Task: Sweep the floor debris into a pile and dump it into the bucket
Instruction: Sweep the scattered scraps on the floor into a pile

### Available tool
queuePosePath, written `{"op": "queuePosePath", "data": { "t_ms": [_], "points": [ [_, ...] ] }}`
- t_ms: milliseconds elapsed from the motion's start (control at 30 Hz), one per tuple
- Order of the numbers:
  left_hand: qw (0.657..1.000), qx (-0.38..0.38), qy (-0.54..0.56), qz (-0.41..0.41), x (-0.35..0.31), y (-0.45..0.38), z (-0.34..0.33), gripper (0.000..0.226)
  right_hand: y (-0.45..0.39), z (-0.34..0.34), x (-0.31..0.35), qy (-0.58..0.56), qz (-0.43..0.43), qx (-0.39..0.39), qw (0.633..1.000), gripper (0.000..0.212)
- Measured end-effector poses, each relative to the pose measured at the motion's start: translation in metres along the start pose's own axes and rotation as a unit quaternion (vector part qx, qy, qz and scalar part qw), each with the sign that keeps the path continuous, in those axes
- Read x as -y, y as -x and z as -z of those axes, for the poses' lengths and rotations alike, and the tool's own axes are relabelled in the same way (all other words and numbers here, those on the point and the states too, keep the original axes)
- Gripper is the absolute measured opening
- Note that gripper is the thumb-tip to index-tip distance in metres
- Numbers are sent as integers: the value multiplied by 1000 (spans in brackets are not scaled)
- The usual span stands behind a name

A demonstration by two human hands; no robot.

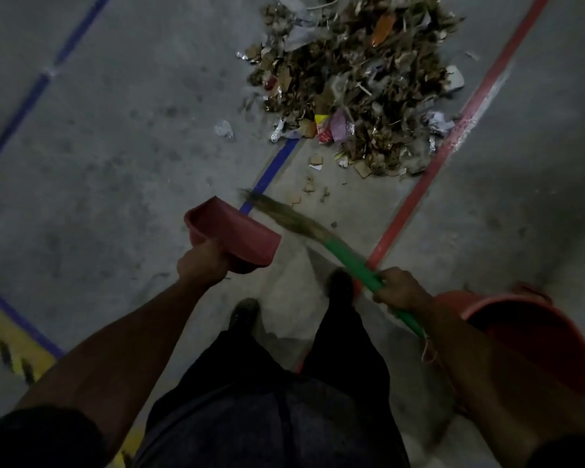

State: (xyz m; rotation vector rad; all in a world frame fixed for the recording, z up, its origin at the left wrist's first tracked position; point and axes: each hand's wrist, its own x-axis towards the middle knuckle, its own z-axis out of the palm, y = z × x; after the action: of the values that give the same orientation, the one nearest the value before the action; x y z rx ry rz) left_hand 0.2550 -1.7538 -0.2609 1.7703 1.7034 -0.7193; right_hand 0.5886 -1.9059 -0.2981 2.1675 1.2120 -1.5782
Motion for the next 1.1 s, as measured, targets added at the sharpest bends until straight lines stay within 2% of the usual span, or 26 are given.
{"op": "queuePosePath", "data": {
  "t_ms": [100,300,467,633,833,967,1100],
  "points": [
    [1000,-9,10,14,-26,1,-8,44,-21,43,-24,-49,-27,-43,998,44],
    [999,-20,23,21,-57,3,-9,41,-30,100,-28,-72,-11,-87,994,47],
    [998,-29,49,29,-64,10,-4,45,5,85,-27,-92,25,-102,990,59],
    [994,-45,83,50,-63,14,-4,39,24,60,-21,-65,52,-53,995,45],
    [988,-90,112,56,-54,15,-15,43,-46,74,32,-46,83,1,995,36],
    [982,-133,128,36,-51,17,-22,39,-104,97,66,-110,44,-18,993,49],
    [978,-137,145,62,-56,18,-24,36,-115,122,76,-158,32,-56,985,61]
  ]
}}
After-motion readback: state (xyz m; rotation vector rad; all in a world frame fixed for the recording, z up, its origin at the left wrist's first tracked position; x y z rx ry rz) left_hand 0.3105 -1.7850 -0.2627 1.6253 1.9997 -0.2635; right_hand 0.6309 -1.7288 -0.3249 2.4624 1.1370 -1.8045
